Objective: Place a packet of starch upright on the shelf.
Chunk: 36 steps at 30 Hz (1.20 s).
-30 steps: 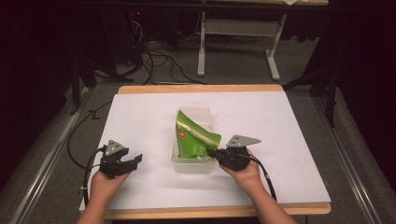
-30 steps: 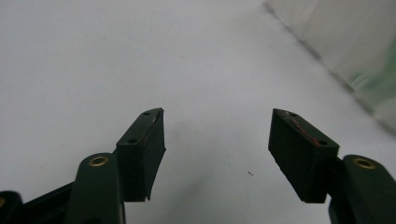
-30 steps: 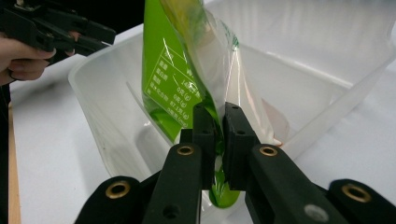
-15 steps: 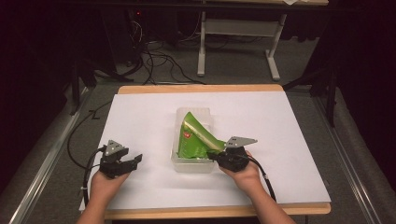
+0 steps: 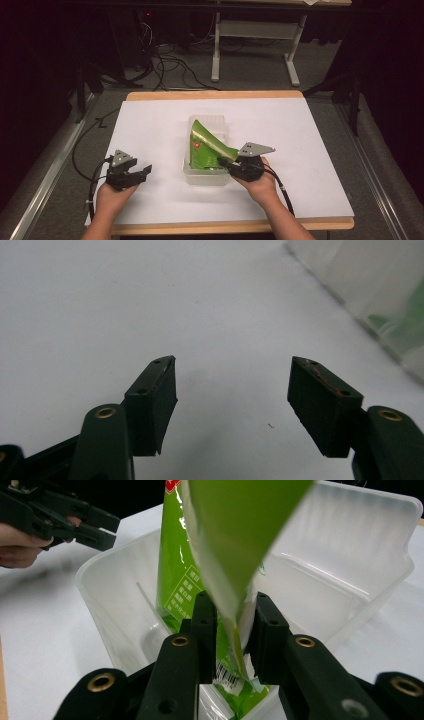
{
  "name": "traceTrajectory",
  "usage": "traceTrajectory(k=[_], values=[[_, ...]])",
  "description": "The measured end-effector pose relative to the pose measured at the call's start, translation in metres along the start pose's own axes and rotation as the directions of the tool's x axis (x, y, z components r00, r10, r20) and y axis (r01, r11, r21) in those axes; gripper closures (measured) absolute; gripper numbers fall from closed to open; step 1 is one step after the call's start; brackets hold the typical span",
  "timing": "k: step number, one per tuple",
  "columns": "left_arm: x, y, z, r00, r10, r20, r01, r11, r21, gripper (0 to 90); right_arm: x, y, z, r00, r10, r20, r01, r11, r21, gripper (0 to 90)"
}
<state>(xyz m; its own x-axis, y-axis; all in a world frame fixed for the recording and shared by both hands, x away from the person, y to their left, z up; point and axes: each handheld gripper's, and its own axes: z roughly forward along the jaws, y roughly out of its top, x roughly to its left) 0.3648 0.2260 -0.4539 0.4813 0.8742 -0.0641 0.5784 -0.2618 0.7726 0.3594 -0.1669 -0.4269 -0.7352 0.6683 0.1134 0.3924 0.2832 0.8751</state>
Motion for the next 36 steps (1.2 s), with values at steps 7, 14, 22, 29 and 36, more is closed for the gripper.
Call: traceTrajectory(k=[7, 14, 22, 29, 36], values=[[0.0, 0.0, 0.0, 0.9999, 0.009, -0.007, -0.009, 1.0, -0.001, 36.7, -0.003, 0.009, -0.002, 0.9998, 0.005, -0.02, -0.006, 0.998, -0.065, 69.7], [0.0, 0.0, 0.0, 1.0, 0.003, -0.004, -0.003, 1.0, 0.004, 36.7, -0.004, 0.016, 0.002, 0.9995, 0.01, -0.031, -0.012, 0.998, -0.069, 87.5], [-0.003, 0.0, 0.001, 1.0, 0.008, -0.003, -0.008, 1.0, 0.005, 36.7, -0.006, 0.005, 0.002, 0.9979, 0.043, -0.048, -0.046, 0.997, -0.058, 87.8], [-0.001, 0.0, 0.0, 1.0, 0.009, -0.003, -0.009, 0.9999, 0.006, 36.6, -0.003, 0.008, 0.003, 0.9991, 0.017, -0.04, -0.019, 0.999, -0.051, 75.3], [-0.001, 0.0, -0.001, 1.0, 0.005, -0.001, -0.005, 1.0, -0.001, 36.6, 0.001, 0.018, 0.0, 0.9992, 0.009, -0.04, -0.012, 0.996, -0.093, 59.1]])
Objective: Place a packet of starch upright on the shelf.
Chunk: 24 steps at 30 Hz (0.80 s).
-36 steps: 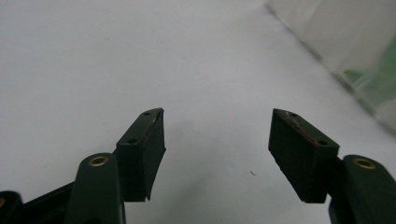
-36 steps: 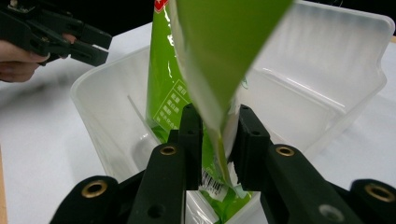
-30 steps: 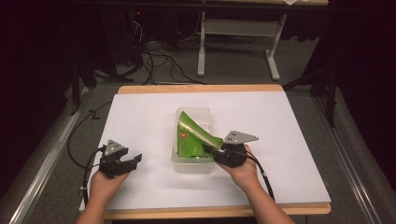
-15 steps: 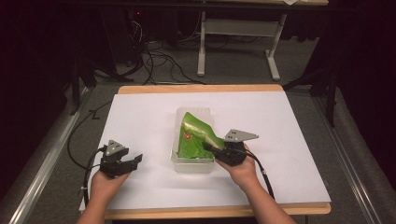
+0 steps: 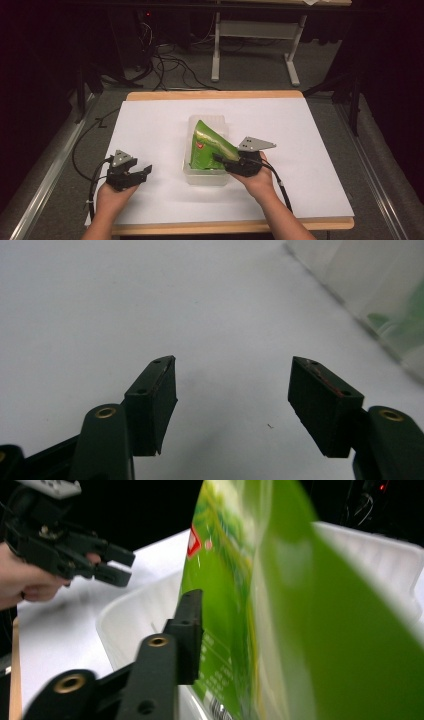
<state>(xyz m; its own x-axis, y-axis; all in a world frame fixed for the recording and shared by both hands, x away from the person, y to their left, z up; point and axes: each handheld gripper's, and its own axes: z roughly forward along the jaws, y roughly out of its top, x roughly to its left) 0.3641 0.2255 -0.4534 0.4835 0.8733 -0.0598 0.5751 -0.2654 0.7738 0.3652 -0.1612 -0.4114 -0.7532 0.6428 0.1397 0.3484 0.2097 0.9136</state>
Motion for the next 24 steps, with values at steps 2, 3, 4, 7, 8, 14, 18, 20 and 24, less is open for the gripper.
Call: traceTrajectory(k=[2, 3, 4, 7, 8, 14, 18, 20, 24], values=[[0.0, 0.0, 0.0, 1.0, -0.001, 0.0, 0.001, 1.0, -0.003, 36.5, -0.001, 0.003, -0.002, 0.9998, 0.019, -0.004, -0.019, 1.0, -0.015, 50.0], [0.0, 0.0, 0.0, 1.0, -0.001, 0.0, 0.001, 1.0, -0.003, 36.5, -0.001, 0.003, -0.002, 0.9998, 0.019, -0.004, -0.019, 1.0, -0.015, 50.0], [0.0, 0.0, 0.0, 1.0, -0.001, 0.001, 0.001, 1.0, -0.006, 36.5, -0.001, 0.004, -0.003, 0.9998, 0.021, -0.005, -0.021, 1.0, -0.018, 47.7], [-0.001, 0.0, -0.001, 0.9999, 0.011, 0.003, -0.011, 0.9998, -0.015, 36.1, -0.001, 0.004, -0.004, 0.9998, 0.02, 0.006, -0.02, 0.999, -0.025, 38.4], [-0.001, 0.0, -0.001, 0.9999, 0.011, 0.003, -0.011, 0.9998, -0.015, 36.0, -0.001, 0.004, -0.004, 0.9997, 0.021, 0.008, -0.021, 0.999, -0.029, 36.3], [-0.002, 0.0, -0.002, 0.9996, 0.029, 0.002, -0.028, 0.9993, -0.026, 35.5, 0.0, 0.005, -0.008, 0.9989, 0.018, 0.044, -0.015, 0.999, -0.049, 27.2], [-0.003, 0.001, -0.002, 0.9993, 0.036, 0.0, -0.036, 0.9987, -0.035, 34.9, 0.001, 0.004, -0.013, 0.9984, 0.009, 0.057, -0.005, 0.999, -0.054, 24.9], [-0.003, 0.001, -0.002, 0.9992, 0.041, 0.002, -0.041, 0.9983, -0.041, 34.7, 0.001, 0.004, -0.015, 0.998, 0.01, 0.063, -0.006, 0.999, -0.054, 24.3], [-0.004, 0.001, -0.002, 0.9989, 0.047, 0.0, -0.047, 0.9979, -0.045, 34.7, 0.002, 0.003, -0.018, 0.9974, 0.003, 0.072, 0.001, 0.999, -0.054, 23.3]])
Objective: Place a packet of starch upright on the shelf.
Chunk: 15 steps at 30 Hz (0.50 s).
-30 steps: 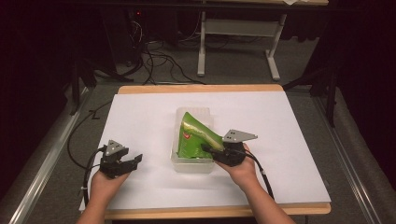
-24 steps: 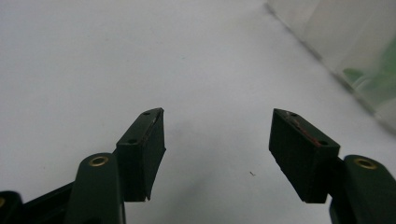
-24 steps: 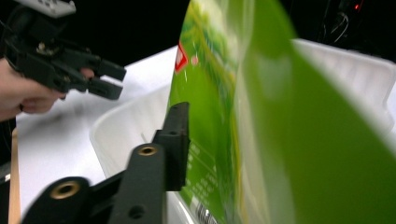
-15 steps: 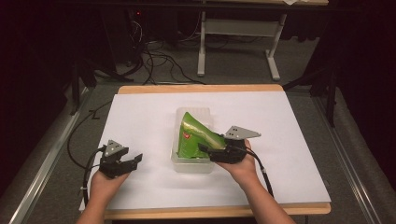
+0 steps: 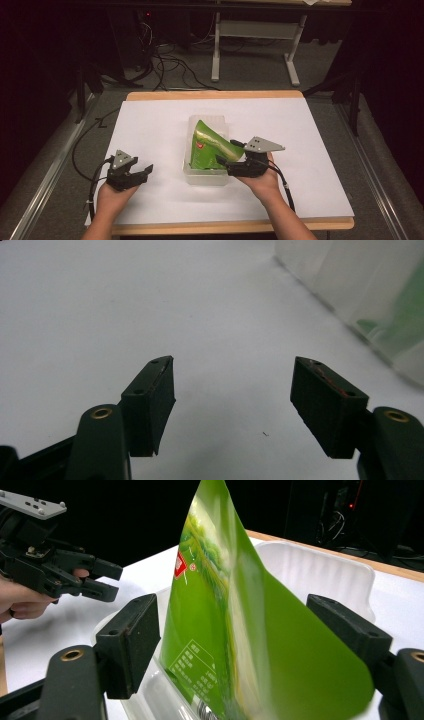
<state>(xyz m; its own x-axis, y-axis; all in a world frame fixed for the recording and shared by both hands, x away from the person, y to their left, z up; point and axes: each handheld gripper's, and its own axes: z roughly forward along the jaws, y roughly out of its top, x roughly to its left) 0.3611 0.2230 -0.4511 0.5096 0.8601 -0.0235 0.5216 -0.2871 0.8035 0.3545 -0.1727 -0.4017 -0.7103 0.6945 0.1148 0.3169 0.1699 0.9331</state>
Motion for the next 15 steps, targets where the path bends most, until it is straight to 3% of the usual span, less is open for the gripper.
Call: traceTrajectory(k=[15], values=[[0.0, 0.001, -0.001, 1.0, 0.004, 0.006, -0.004, 0.9999, -0.009, 34.5, 0.009, -0.014, -0.029, 0.9996, -0.007, 0.029, 0.006, 1.0, 0.024, 23.6]])
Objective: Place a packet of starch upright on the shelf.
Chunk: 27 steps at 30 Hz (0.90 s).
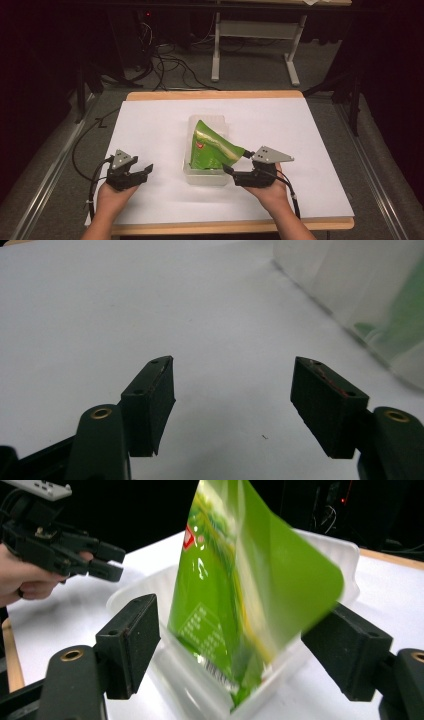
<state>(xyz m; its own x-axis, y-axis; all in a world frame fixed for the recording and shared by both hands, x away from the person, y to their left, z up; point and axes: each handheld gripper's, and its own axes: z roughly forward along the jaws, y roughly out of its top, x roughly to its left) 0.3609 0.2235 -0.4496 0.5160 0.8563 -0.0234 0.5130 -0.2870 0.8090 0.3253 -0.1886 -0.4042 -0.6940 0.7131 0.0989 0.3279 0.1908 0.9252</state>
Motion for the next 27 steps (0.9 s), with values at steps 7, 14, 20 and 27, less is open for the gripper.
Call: traceTrajectory(k=[7, 14, 20, 27], values=[[0.0, 0.0, -0.001, 1.0, 0.0, 0.003, 0.0, 1.0, -0.005, 34.6, -0.007, -0.009, -0.021, 0.9991, -0.002, 0.042, 0.001, 1.0, 0.019, 23.6], [-0.001, 0.0, 0.0, 1.0, 0.001, 0.002, -0.001, 1.0, -0.007, 34.6, -0.037, -0.026, -0.057, 0.9861, 0.019, 0.165, -0.024, 0.999, 0.03, 24.6], [-0.002, 0.0, 0.0, 1.0, 0.005, 0.002, -0.005, 1.0, 0.0, 34.6, -0.074, -0.04, -0.081, 0.9543, 0.053, 0.294, -0.068, 0.997, 0.042, 24.7], [-0.003, 0.0, 0.001, 1.0, 0.005, -0.003, -0.005, 1.0, -0.003, 34.6, -0.104, -0.054, -0.102, 0.9111, 0.087, 0.403, -0.113, 0.993, 0.04, 24.8]])
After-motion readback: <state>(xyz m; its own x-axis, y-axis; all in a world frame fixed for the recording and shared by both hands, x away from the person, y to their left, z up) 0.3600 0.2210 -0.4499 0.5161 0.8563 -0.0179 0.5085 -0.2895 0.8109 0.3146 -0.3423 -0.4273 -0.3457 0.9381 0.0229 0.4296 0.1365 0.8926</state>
